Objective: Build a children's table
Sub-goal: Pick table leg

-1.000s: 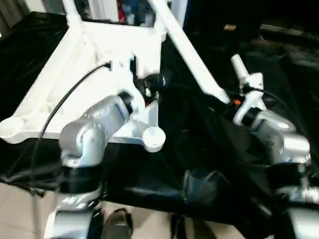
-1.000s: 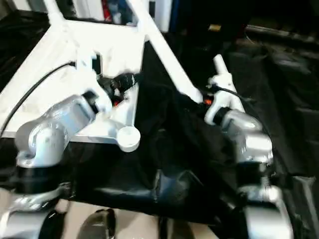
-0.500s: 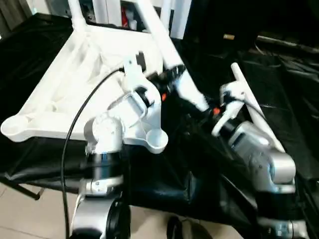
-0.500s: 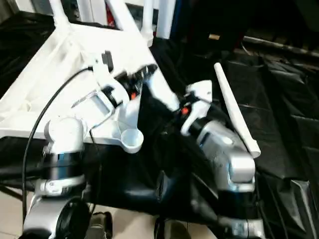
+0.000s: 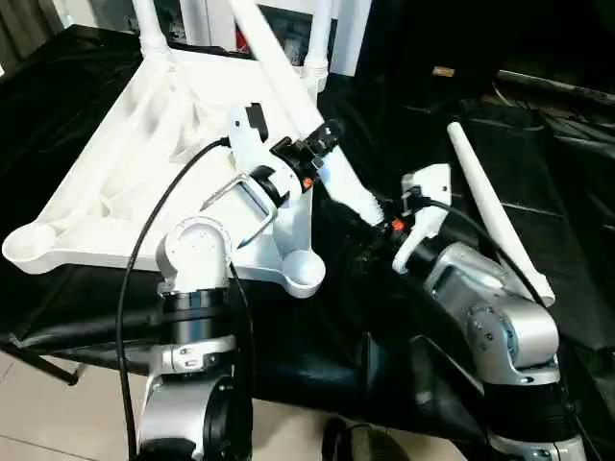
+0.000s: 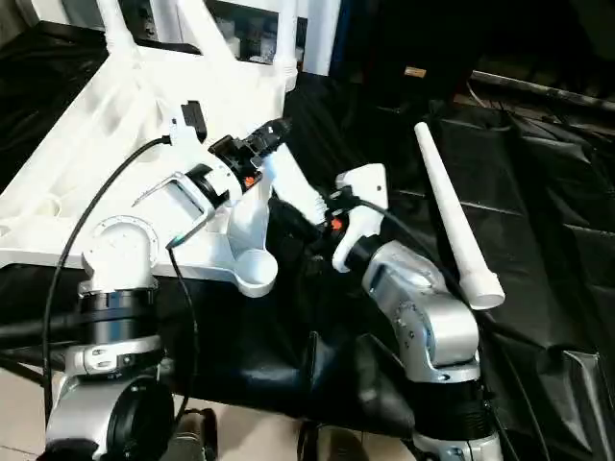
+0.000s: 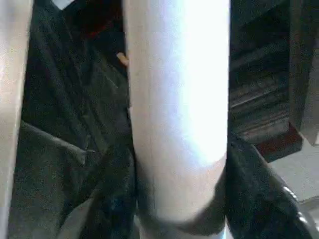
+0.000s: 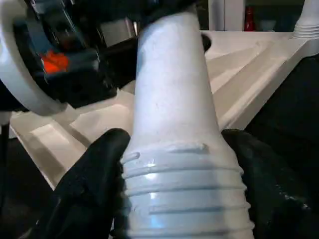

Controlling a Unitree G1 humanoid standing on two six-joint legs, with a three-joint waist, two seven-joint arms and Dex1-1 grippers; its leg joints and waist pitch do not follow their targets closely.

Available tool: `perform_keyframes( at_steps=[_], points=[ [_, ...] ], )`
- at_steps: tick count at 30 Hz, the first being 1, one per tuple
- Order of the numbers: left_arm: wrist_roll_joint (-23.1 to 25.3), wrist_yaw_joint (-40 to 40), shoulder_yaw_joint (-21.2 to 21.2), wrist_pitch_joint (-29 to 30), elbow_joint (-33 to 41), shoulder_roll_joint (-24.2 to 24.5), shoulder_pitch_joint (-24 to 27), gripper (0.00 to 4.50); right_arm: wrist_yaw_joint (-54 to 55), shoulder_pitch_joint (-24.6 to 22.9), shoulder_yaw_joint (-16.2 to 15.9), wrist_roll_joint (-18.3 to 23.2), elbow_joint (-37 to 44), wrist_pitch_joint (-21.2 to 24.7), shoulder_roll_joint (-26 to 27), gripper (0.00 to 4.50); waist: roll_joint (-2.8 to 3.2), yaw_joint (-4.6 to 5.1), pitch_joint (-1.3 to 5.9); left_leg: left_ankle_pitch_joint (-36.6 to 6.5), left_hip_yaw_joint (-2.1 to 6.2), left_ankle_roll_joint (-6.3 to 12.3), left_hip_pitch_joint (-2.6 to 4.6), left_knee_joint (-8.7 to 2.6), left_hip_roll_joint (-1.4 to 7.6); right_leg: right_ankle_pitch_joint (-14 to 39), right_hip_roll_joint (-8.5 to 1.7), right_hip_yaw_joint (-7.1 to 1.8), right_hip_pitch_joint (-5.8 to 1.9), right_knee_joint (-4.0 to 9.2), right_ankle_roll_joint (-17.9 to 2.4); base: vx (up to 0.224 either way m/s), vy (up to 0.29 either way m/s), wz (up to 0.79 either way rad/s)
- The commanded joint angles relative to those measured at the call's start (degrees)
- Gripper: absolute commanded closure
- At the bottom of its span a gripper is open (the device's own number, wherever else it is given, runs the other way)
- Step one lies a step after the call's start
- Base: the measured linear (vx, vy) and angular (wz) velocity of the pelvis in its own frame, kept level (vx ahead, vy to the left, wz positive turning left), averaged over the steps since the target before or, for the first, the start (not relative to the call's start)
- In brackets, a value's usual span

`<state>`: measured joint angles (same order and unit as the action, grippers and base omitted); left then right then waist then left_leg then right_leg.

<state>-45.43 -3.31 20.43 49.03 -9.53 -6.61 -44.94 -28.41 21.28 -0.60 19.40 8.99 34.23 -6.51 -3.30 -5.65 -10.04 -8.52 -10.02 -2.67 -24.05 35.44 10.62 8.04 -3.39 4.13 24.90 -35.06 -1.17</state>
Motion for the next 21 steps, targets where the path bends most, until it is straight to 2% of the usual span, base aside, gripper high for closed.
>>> perform_keyframes(
  at_steps=[1,4,5,8,10,11,13,14,15,16,17,20,21],
  points=[
    [-1.43,-0.18,-0.40,1.03,1.91,0.07,-0.99,2.46,0.18,-0.80,-1.01,-1.21,1.11,0.24,-0.97,1.72,1.28,-0.21,7.30,-11.50,1.22,-0.68,1.94,-4.15,2.21,14.87,-4.80,-2.87,-3.85,4.16,-8.37,0.000,0.000,0.00],
    [-1.49,-0.94,-0.97,1.57,2.25,0.19,-0.79,2.51,0.03,-0.39,-0.95,-1.52,0.52,-0.02,-1.49,1.72,0.62,-0.34,7.47,-11.46,1.01,-0.10,1.78,-4.03,2.02,17.42,-4.92,-2.93,-3.98,4.41,-7.66,0.000,0.000,0.00],
    [-1.42,-1.06,-1.12,1.58,2.32,0.22,-0.75,2.52,0.04,-0.32,-0.92,-1.53,0.42,-0.04,-1.59,1.72,0.98,-0.48,7.53,-11.49,1.07,-0.22,1.86,-4.01,2.12,18.46,-4.94,-2.87,-3.87,4.48,-7.24,0.000,0.000,0.00],
    [-2.33,-0.68,-0.97,2.24,3.55,0.38,-0.31,2.53,0.33,-0.50,-1.46,-1.88,0.28,-0.32,-1.88,1.72,0.83,-0.45,7.48,-12.47,1.14,-0.53,1.88,-4.12,2.16,20.45,-4.84,-2.70,-3.74,4.75,-6.35,0.000,0.000,0.00],
    [-2.77,-0.54,-0.95,2.56,4.06,0.50,-0.10,2.53,0.51,-0.52,-1.80,-1.92,0.20,-0.49,-1.92,1.72,1.01,-0.38,7.51,-13.05,1.27,-0.86,1.92,-4.20,2.26,21.06,-4.83,-2.61,-3.64,4.76,-5.89,0.000,0.000,0.00],
    [-2.98,-0.50,-1.06,2.73,4.37,0.55,0.20,2.53,0.66,-0.62,-2.09,-2.09,0.11,-0.79,-1.96,1.72,0.76,-0.32,7.86,-12.85,1.19,-0.81,2.03,-4.06,2.23,21.00,-4.78,-2.62,-3.72,4.76,-5.75,0.000,0.000,0.00],
    [-3.34,-0.63,-1.33,3.10,5.10,0.60,1.04,2.53,1.30,-0.70,-2.70,-2.80,-0.16,-1.29,-1.88,1.72,1.17,-0.36,7.83,-12.56,1.19,-0.95,1.94,-4.07,2.24,20.40,-4.83,-2.66,-3.64,4.80,-5.88,0.000,0.000,0.00],
    [-3.51,-0.69,-1.42,3.36,5.39,0.56,1.28,2.53,1.47,-0.60,-2.47,-2.48,0.07,-0.83,-1.76,1.72,1.11,-0.35,7.86,-12.58,1.17,-0.94,1.93,-4.06,2.21,20.19,-4.76,-2.64,-3.61,4.77,-5.90,0.000,0.000,0.00],
    [-3.59,-0.70,-1.45,3.47,5.51,0.55,1.36,2.53,1.51,-0.57,-2.35,-2.33,0.18,-0.63,-1.70,1.37,1.28,-0.23,7.76,-13.13,1.15,-0.94,1.94,-4.15,2.20,20.06,-4.64,-2.68,-3.53,4.82,-5.89,0.000,0.000,0.00],
    [-3.48,-0.92,-1.76,3.65,5.67,0.65,1.53,2.53,1.46,-0.53,-1.91,-1.66,0.64,0.10,-1.65,1.17,1.23,-0.24,7.88,-13.37,1.16,-0.91,2.02,-4.09,2.17,20.24,-4.66,-2.65,-3.56,4.79,-5.70,0.000,0.000,0.00],
    [-3.15,-1.29,-2.30,3.81,5.80,0.87,1.71,2.53,1.30,-0.54,-1.27,-0.64,1.33,1.13,-1.64,1.03,1.21,-0.19,7.62,-13.55,1.08,-0.75,2.04,-4.12,2.12,20.54,-4.56,-2.72,-3.36,4.92,-5.50,0.000,0.000,0.00],
    [-2.26,-1.99,-3.24,3.86,6.14,1.31,2.10,2.53,0.12,-1.35,-0.72,0.65,2.55,2.08,-2.91,0.94,1.11,-0.27,7.58,-13.96,1.17,-0.68,2.03,-4.20,2.10,22.66,-4.59,-2.63,-3.41,5.15,-4.40,0.000,0.000,0.00],
    [-1.55,-2.23,-3.86,3.74,6.28,1.69,2.34,2.53,-0.37,-1.67,-0.33,1.29,3.01,2.50,-3.43,0.82,0.87,-0.38,7.67,-13.68,1.14,-0.64,2.04,-4.18,2.12,22.76,-4.60,-2.63,-3.41,5.17,-3.71,0.000,0.000,0.00]
  ],
)
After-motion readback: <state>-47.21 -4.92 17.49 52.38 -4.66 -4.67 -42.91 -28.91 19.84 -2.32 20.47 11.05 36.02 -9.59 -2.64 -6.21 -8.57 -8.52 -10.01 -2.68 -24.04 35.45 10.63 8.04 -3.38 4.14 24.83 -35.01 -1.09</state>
